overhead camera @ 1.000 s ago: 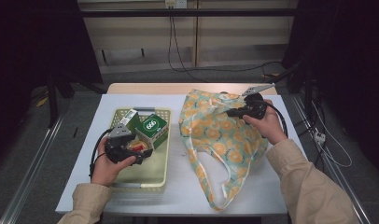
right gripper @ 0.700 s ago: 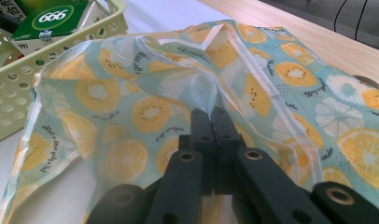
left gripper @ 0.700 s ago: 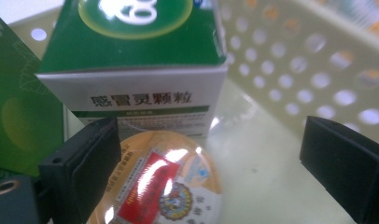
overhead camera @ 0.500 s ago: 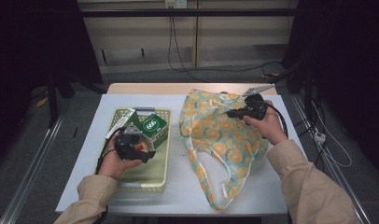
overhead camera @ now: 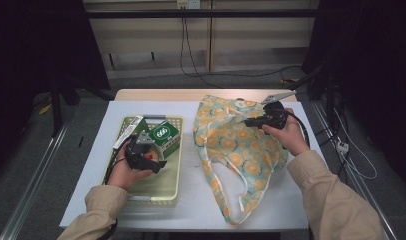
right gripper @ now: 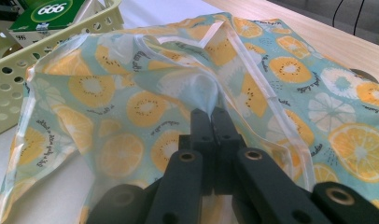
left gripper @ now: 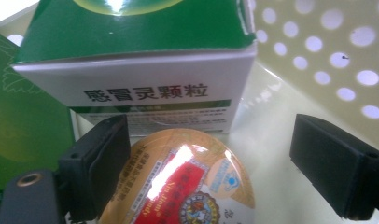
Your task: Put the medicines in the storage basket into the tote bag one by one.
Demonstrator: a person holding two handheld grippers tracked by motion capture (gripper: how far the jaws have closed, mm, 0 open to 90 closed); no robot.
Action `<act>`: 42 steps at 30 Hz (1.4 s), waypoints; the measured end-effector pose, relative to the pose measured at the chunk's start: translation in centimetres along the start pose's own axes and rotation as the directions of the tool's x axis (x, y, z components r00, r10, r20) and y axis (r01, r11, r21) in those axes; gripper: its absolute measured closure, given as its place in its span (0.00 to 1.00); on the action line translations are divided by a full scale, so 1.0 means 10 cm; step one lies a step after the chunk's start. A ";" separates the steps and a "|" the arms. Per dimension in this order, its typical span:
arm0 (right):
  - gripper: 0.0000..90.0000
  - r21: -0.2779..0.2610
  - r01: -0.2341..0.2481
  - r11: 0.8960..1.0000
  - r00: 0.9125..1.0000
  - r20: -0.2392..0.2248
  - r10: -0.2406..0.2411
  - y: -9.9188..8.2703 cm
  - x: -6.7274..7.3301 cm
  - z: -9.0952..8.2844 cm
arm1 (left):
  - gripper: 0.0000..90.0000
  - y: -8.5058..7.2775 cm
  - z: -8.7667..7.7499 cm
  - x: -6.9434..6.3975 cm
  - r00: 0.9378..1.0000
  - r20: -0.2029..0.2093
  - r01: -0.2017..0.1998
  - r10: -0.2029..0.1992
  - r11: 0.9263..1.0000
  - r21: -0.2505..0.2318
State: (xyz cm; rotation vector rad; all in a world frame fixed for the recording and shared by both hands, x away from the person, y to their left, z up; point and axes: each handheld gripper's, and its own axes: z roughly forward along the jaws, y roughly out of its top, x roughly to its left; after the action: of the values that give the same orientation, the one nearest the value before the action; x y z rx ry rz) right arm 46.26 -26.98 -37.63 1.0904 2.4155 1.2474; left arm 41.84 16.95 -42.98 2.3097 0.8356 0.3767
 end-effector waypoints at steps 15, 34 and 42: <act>1.00 -0.011 0.000 1.000 1.000 0.001 0.000 0.00 0.02 -0.02 | 0.15 -0.09 0.08 -0.02 0.997 0.069 0.029 -0.037 0.992 0.121; 1.00 -0.013 0.001 1.000 1.000 0.003 -0.001 0.01 0.05 -0.06 | 0.17 -0.17 -0.02 -0.02 0.992 0.129 -0.038 0.019 0.988 0.149; 1.00 -0.014 -0.001 1.000 1.000 0.004 0.001 0.00 0.06 -0.05 | 0.23 -0.15 -0.05 -0.02 0.993 0.116 0.016 -0.035 0.987 0.161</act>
State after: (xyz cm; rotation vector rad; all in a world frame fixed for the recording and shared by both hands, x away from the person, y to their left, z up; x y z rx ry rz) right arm 45.61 -26.90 -37.28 1.0896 2.4003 1.2595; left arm 40.70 17.95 -43.59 2.4387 0.8629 0.1639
